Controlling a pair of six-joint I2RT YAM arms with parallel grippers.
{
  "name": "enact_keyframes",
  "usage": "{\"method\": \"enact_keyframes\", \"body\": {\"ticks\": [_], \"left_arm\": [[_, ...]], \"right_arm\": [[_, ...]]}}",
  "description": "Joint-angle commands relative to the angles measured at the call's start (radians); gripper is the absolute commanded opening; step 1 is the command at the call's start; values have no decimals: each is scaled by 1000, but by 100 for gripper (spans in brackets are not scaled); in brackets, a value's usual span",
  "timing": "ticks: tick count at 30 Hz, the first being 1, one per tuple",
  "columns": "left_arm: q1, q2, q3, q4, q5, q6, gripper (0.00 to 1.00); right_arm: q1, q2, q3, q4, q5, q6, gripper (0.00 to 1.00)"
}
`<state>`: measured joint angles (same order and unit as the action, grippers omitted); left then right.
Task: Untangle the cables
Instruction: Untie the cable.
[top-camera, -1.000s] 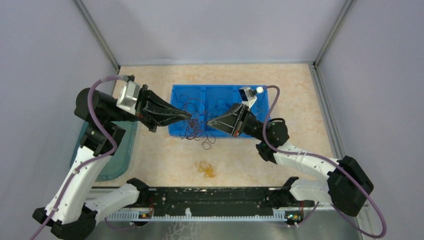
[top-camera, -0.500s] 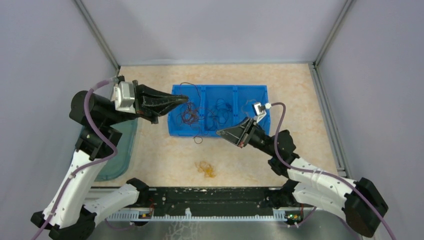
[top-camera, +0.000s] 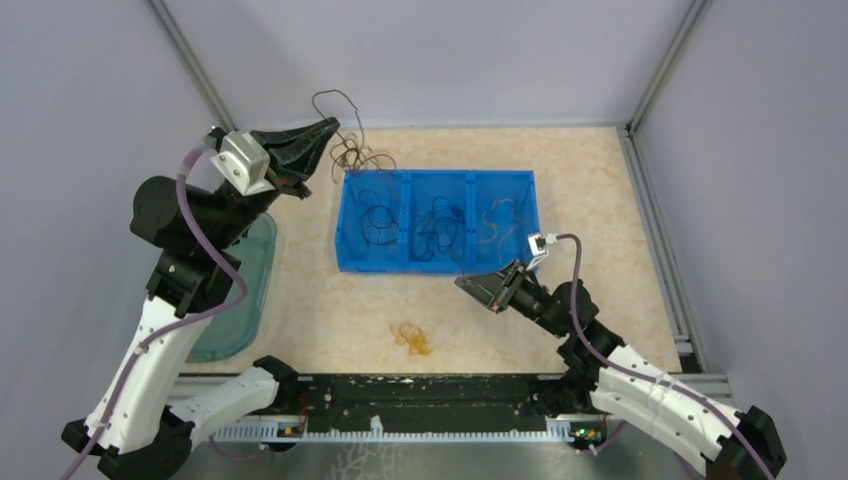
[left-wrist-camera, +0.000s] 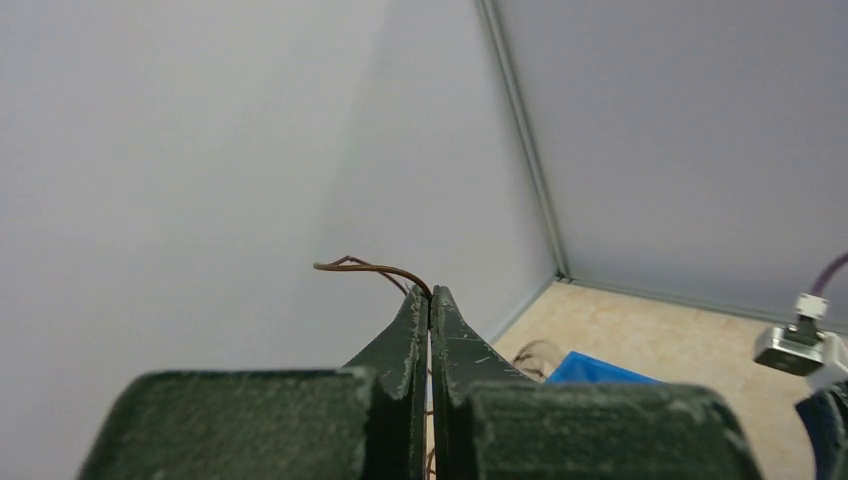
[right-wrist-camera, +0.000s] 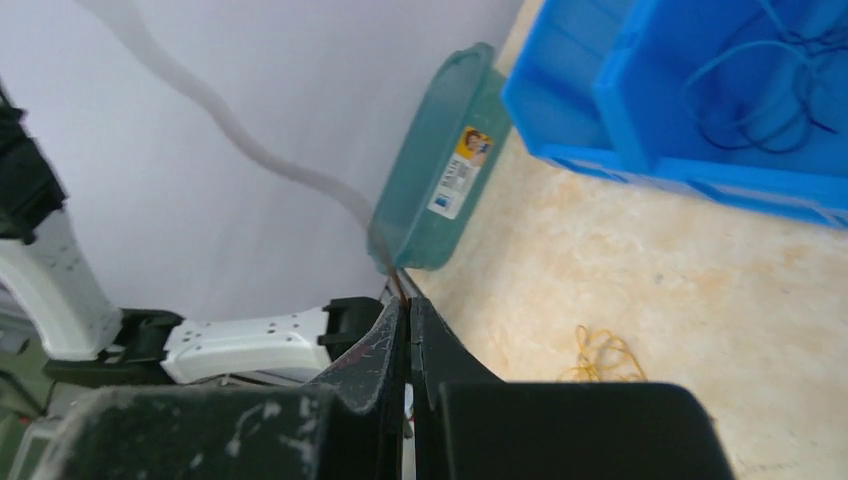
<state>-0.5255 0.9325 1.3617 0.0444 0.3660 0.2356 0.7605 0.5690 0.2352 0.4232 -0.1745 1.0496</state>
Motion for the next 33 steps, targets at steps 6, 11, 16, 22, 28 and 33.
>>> {"method": "enact_keyframes", "body": {"ticks": [6,11,16,22,28,33], "left_arm": [[7,8,68,106,-221,129,0],[6,9,78,172,-268,209,0],[6,3,56,315,-340,347,0],[6,30,101,427,-357,509,0],[6,89,223,469,-374,660,0],[7,168,406,474,-399,751,0]], "right_arm": [[-15,-71,6,-333,134,-67,0],[-15,-56,34,-442,187,-108,0],[-15,-24,76,-549,221,-155,0],[-15,0,96,-639,259,-189,0],[-14,-4,123,-740,319,-214,0],[-15,-35,119,-790,342,-225,0]]}}
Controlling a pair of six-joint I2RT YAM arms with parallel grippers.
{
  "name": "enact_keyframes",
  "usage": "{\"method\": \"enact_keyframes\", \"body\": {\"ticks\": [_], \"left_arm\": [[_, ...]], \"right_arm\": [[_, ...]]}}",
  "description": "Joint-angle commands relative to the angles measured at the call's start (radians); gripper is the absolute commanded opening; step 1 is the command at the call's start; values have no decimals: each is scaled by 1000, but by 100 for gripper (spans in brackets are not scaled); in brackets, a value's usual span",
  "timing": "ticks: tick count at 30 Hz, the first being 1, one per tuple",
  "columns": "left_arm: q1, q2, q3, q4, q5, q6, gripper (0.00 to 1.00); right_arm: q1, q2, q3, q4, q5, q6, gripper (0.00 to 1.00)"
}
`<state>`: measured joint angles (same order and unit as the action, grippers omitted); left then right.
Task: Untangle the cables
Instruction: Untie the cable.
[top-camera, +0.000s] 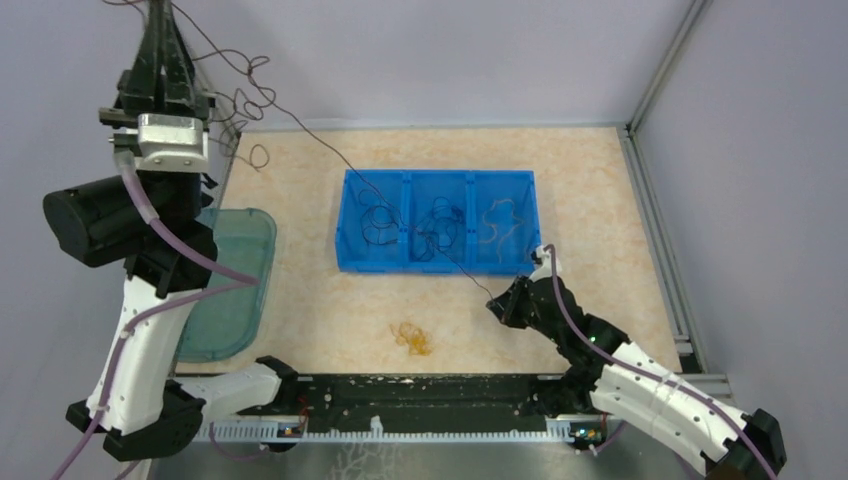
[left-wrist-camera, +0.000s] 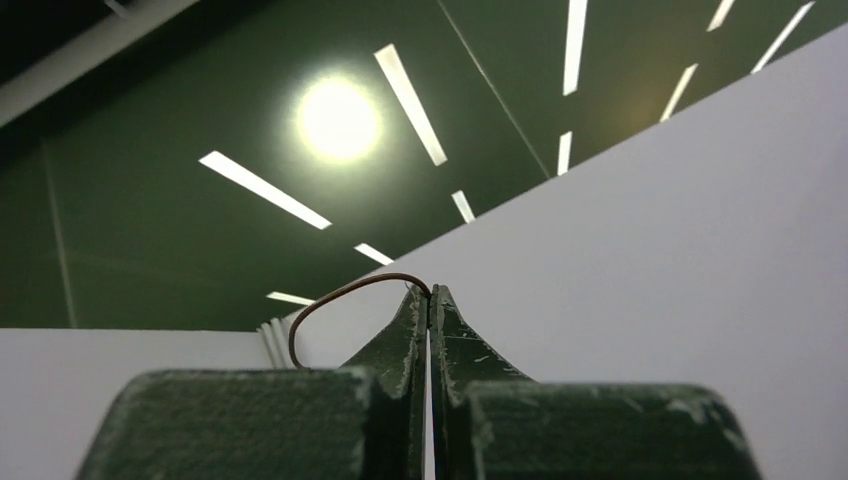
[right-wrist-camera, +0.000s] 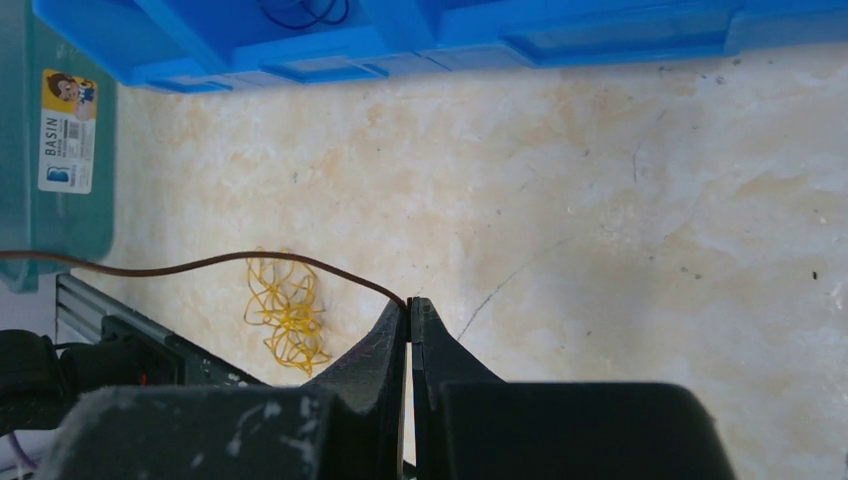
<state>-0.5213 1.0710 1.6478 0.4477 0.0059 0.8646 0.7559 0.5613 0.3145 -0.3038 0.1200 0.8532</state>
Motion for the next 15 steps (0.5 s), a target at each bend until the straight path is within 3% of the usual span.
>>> {"method": "enact_keyframes", "body": {"ticks": [1,6,12,15], "left_arm": [[3,37,136,75,-30,134,0],[2,106,261,108,-16,193,0],[3,237,524,78,-4,258,0],[3,256,558,58,3,279,0]], "right_arm": [[-10,-36,34,-68,49,-28,0],[-10,-70,7,-100,57,-17,0],[-10,-103,-9,-133,83,1,0],[-10,-120,0,-170,110,3,0]]}}
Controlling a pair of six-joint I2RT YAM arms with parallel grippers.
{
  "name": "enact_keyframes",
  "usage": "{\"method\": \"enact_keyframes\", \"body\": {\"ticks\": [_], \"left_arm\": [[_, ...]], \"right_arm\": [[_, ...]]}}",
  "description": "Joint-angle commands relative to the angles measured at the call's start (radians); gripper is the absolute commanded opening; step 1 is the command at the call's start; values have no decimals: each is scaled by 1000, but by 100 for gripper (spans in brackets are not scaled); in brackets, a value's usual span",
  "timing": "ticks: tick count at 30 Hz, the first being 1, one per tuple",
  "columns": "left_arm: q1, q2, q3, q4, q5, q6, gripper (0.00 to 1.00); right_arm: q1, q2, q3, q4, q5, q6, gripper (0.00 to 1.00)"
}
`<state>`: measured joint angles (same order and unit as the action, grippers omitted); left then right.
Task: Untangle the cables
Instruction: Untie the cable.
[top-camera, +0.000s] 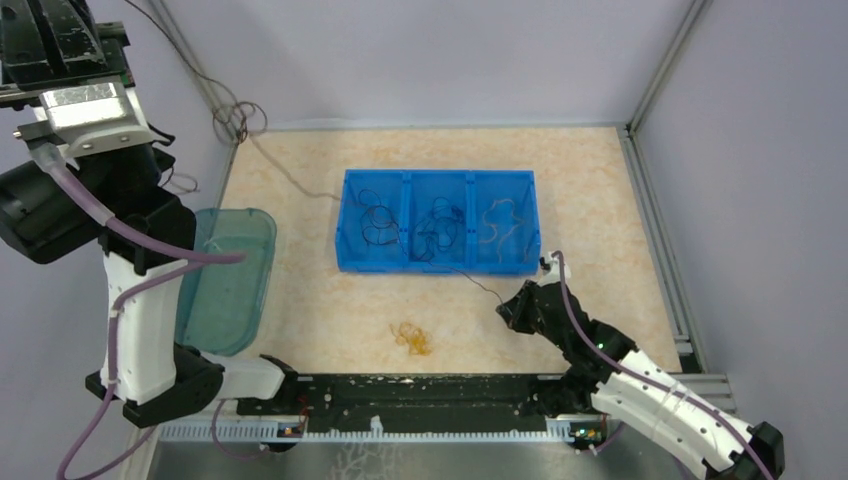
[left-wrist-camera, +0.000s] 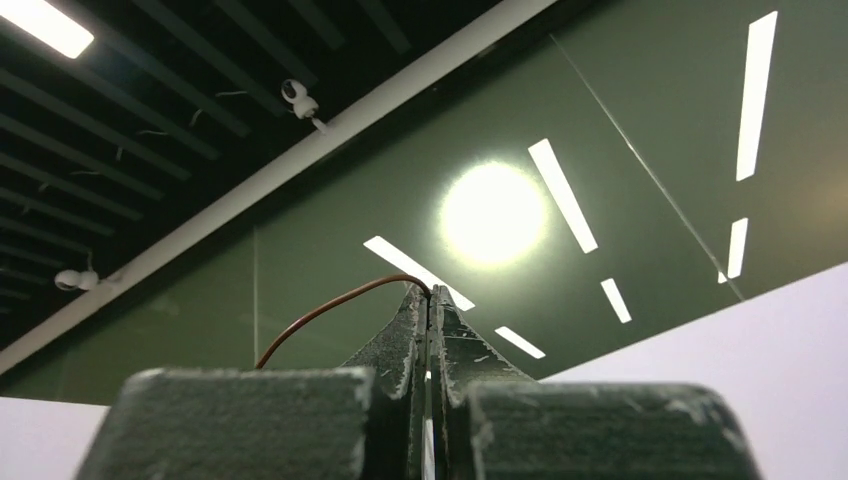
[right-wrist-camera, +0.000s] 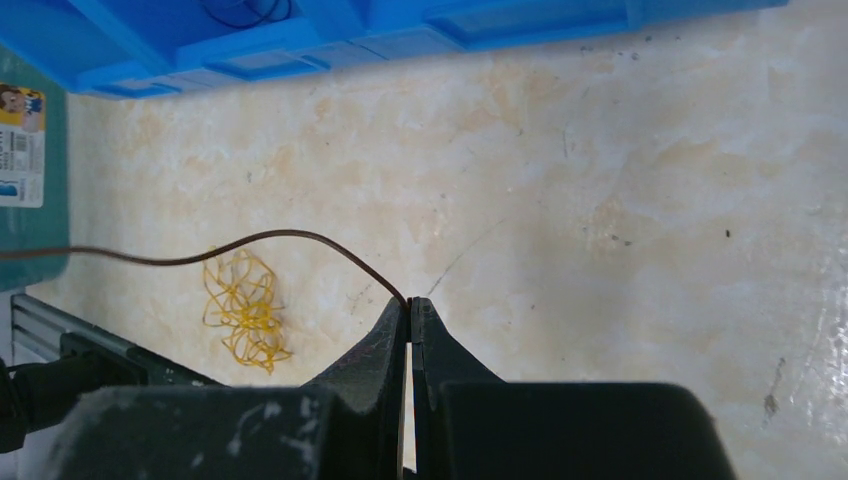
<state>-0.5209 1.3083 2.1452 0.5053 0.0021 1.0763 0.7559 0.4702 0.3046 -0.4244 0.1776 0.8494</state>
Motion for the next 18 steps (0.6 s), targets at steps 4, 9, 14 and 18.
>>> {"method": "enact_keyframes", "body": {"ticks": [4,9,14,18], "left_arm": [[1,0,25,-98,20,12,0],[2,1,-3,-86,26,40,0],[2,-45,-2,-433,186,-111,0],[0,-153,-221,-527,440,-293,0]], "right_arm": [[-10,-62,-6,-32,35,14,0],[-10,-86,-13,-89,75,61,0],[-10,-63,-24,98,-115,-61,41],[-10,-19,8,263,-322,-168,58]]}}
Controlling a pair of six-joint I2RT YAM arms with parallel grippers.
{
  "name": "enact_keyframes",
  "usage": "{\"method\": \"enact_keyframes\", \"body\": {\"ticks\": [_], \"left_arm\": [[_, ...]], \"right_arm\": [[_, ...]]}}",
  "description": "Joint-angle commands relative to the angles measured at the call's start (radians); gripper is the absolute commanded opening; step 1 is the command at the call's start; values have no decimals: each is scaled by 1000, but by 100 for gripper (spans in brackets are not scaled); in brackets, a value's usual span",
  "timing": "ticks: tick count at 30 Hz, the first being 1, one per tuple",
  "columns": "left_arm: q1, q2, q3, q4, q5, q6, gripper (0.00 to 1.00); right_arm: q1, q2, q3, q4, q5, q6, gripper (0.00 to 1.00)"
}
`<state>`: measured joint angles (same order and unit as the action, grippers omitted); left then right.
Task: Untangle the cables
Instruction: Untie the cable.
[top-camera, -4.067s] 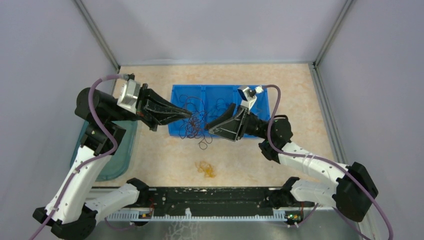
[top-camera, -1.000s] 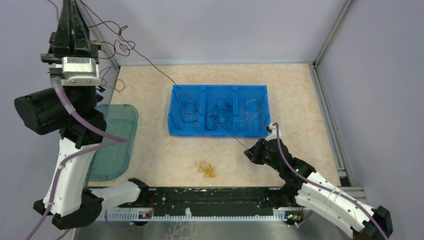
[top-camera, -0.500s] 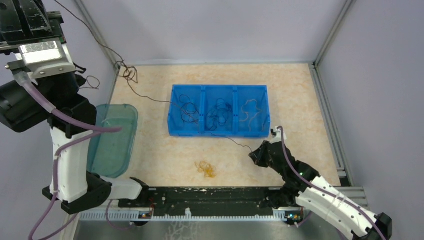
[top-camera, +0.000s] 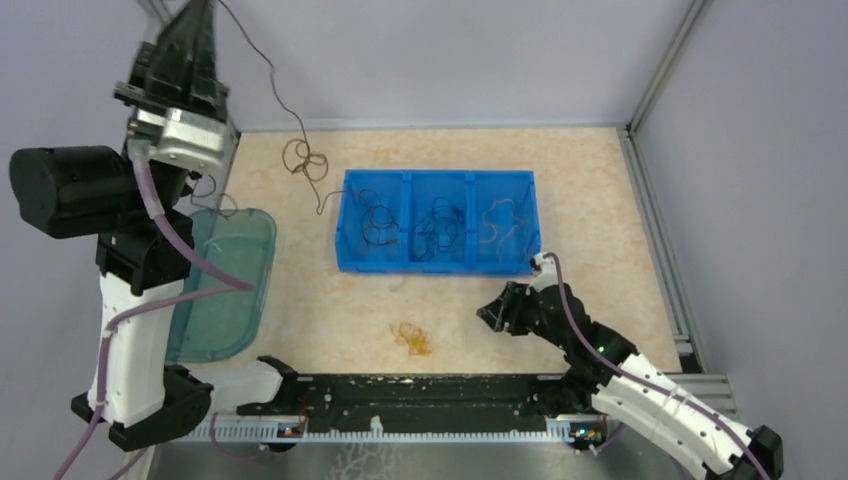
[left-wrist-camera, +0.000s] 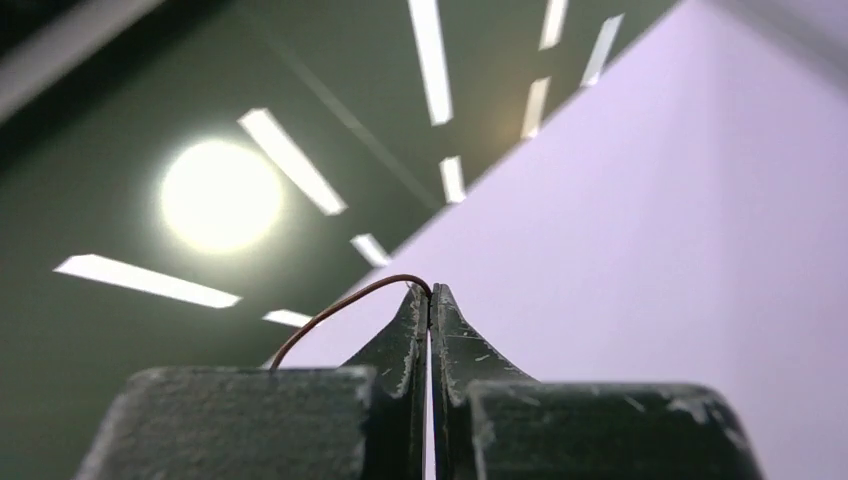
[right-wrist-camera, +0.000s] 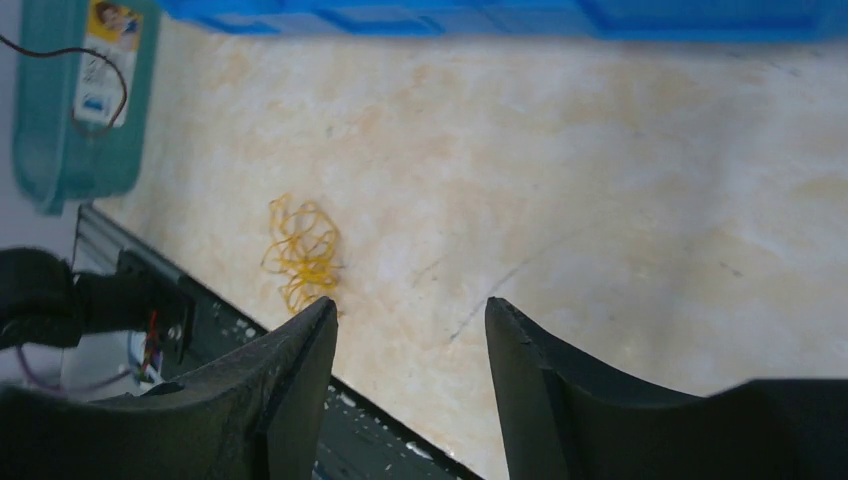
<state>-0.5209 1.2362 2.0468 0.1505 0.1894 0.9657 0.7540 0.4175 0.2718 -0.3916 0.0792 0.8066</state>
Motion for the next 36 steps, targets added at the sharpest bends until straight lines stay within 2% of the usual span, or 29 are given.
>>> {"method": "enact_keyframes", "body": {"ticks": [1,4,8,10,13,17,23,26,32,36], "left_arm": [[2,-99,-177,-175,290,-224,0],[1,-127,-252,-163,359,-296,0],[2,-135,-278,-160,382,-336,0],[0,-142,-289,-155,396,-339,0],[1,-153,-300,-152,408,-352,0],[1,-160,-296,-155,430,-384,0],[2,-168,-288,-157,457,-419,0],[1,-171,-290,-163,462,-420,0],[1,-181,-315,-155,477,-420,0],[1,-180,-318,-150,477,-421,0]], "right_arm": [[-8,54,57,245,-264,-151,60],[-8,84,102,233,-350,-207,66],[-8,71,162,219,-352,-271,68],[-8,52,185,305,-358,-297,71],[-8,80,212,527,-366,-337,83],[-7,303,294,837,-419,-402,85],[-6,629,380,1262,-553,-383,85],[-5,733,436,1354,-642,-378,85],[15,886,519,1518,-786,-269,81],[48,969,579,1509,-843,-260,78]]}}
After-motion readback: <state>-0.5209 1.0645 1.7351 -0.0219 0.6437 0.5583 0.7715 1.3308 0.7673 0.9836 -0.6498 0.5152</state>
